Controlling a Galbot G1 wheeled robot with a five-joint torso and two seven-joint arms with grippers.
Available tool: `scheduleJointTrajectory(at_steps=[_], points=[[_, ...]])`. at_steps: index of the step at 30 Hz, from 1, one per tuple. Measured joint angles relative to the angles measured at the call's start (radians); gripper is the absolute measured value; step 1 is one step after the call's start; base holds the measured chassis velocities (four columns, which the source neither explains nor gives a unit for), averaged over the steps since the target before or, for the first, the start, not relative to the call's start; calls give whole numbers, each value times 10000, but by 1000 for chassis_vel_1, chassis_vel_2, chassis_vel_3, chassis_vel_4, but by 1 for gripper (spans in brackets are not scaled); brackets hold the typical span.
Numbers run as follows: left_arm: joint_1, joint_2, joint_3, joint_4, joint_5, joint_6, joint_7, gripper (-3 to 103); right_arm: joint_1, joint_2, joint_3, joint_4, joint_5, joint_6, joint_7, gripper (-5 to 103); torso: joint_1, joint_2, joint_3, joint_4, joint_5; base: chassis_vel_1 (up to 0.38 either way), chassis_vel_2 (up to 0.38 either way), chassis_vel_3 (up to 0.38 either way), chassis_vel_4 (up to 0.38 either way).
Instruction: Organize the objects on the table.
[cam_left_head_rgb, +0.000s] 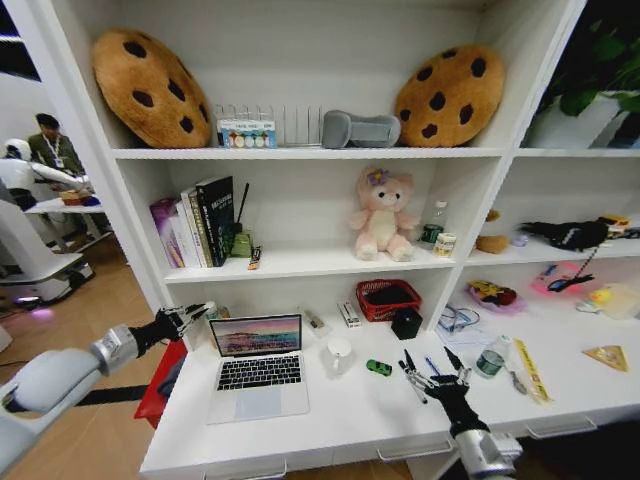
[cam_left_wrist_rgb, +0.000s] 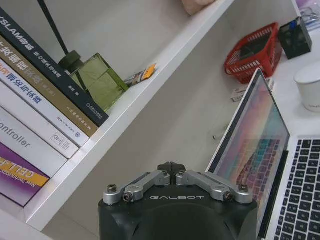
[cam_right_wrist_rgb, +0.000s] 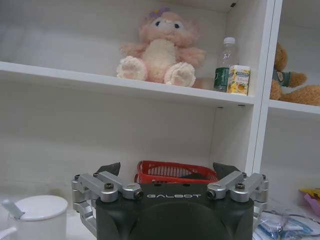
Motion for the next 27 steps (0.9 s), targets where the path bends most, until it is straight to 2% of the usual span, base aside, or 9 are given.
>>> scheduleJointTrajectory(at_steps=[4, 7, 9, 10, 13, 23, 25, 26, 27], points=[[-315, 382, 259, 226, -2, 23, 363, 0, 25, 52, -122, -73, -109, -1, -40, 100, 0, 0, -1, 1, 0, 0, 0, 0, 0], [-1130, 588, 1199, 445, 45, 64, 588, 0, 46, 93, -164, -143, -155, -7, -65, 100, -1, 1, -1, 3, 1, 0, 0, 0, 0], [-2567, 615, 2660, 720, 151, 137, 764, 0, 40, 95, -151, -186, -188, 3, -95, 100, -1, 1, -1, 1, -1, 0, 0, 0, 0], [-2567, 615, 2660, 720, 151, 137, 764, 0, 40, 95, -151, -186, -188, 3, -95, 100, -1, 1, -1, 1, -1, 0, 0, 0, 0], [-5164, 320, 5154, 1265, 598, 205, 1046, 0, -32, 163, -87, -202, -261, 73, -117, 100, 0, 0, 0, -2, 0, 0, 0, 0, 0], [-7360, -47, 7301, 1662, 1025, 216, 1600, 0, -380, 660, -47, -318, -712, 450, -241, 100, -1, 1, -1, 1, 0, 0, 0, 0, 0], [-8071, -112, 7767, 1863, 1327, -56, 2480, 0, -425, 729, -94, -349, -758, 488, -246, 100, -2, 2, -1, -2, 2, 0, 0, 0, 0], [-8071, -112, 7767, 1863, 1327, -56, 2480, 0, -425, 729, -94, -349, -758, 488, -246, 100, -2, 2, -1, -2, 2, 0, 0, 0, 0], [-8335, -141, 7913, 1985, 1620, -404, 3022, 0, -430, 738, -99, -345, -760, 492, -237, 100, -1, 1, -1, -2, 1, 0, 0, 0, 0]])
